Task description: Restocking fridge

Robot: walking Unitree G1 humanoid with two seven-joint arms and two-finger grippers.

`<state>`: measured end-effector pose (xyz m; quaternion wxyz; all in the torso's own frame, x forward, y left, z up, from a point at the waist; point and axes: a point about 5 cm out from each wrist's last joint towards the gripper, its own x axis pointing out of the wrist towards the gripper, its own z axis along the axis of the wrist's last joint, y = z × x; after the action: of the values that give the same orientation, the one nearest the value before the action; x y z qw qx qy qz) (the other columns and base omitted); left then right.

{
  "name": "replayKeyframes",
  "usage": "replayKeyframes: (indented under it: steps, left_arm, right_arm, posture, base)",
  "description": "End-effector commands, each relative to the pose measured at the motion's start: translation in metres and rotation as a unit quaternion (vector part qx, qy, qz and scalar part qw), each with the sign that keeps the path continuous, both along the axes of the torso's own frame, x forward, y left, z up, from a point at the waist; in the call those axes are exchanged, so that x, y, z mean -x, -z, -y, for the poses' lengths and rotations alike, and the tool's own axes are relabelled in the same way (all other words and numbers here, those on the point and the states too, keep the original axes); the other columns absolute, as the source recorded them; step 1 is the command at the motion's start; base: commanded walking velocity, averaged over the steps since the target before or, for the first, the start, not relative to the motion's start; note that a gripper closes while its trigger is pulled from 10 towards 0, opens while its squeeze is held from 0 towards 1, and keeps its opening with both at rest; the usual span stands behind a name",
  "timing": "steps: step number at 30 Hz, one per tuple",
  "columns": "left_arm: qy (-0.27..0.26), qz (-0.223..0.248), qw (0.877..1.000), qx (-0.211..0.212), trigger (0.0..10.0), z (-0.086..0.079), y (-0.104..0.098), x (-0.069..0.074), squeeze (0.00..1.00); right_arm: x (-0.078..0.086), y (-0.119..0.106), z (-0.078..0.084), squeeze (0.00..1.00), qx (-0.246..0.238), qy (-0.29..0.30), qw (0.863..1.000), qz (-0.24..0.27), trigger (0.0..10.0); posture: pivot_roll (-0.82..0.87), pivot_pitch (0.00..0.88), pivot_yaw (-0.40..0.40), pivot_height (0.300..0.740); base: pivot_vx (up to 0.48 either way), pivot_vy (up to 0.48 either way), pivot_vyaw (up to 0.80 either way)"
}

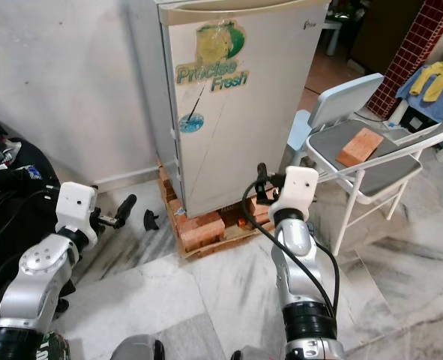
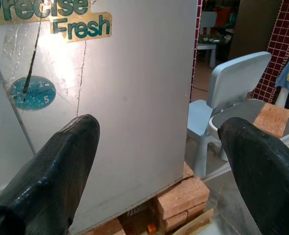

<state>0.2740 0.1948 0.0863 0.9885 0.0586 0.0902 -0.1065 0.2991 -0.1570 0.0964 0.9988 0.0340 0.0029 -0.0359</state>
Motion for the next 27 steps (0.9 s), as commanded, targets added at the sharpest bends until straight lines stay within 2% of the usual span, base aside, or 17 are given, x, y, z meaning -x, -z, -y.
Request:
replayKeyframes:
  steps: [1, 5, 7, 15, 21, 27]
  left_arm:
    - [-0.017, -0.001, 1.000, 0.005, 10.0, -0.005, 0.001, 0.000, 0.00]
    - [-0.030, -0.005, 0.999, 0.010, 10.0, -0.008, 0.002, 0.001, 0.00]
    - [-0.037, -0.005, 0.999, 0.021, 10.0, -0.007, 0.001, 0.001, 0.00]
    - [-0.031, 0.005, 0.999, 0.017, 10.0, -0.007, 0.005, 0.009, 0.00]
    - [-0.026, 0.015, 0.999, 0.009, 10.0, -0.006, 0.006, 0.011, 0.00]
    - [-0.006, 0.025, 1.000, -0.011, 10.0, -0.004, 0.006, 0.010, 0.00]
  right_arm:
    - [0.002, -0.005, 0.001, 0.00, 0.004, -0.004, 1.000, 0.006, 10.0]
    - [0.001, -0.008, 0.001, 0.00, 0.018, -0.019, 1.000, 0.011, 10.0]
    - [-0.006, -0.012, 0.000, 0.00, 0.020, -0.029, 0.999, 0.015, 10.0]
    - [-0.016, -0.020, -0.029, 0.00, 0.006, -0.079, 0.996, 0.027, 10.0]
    - [-0.015, -0.013, -0.025, 0.00, 0.004, -0.076, 0.997, 0.016, 10.0]
    - [-0.016, -0.015, -0.023, 0.00, 0.011, -0.075, 0.997, 0.021, 10.0]
  posture:
    - [0.11, 0.000, -0.019, 0.740]
    - [0.13, 0.000, -0.041, 0.740]
    - [0.15, 0.000, -0.053, 0.740]
    - [0.19, 0.000, -0.072, 0.740]
    - [0.19, 0.000, -0.089, 0.740]
    - [0.19, 0.000, -0.087, 0.740]
  base:
    - [0.000, 0.000, -0.80]
    - [0.000, 0.000, -0.80]
    - [0.000, 0.000, -0.80]
    - [0.000, 0.352, -0.80]
    - [0.194, 0.389, -0.80]
    - [0.421, 0.101, 0.00]
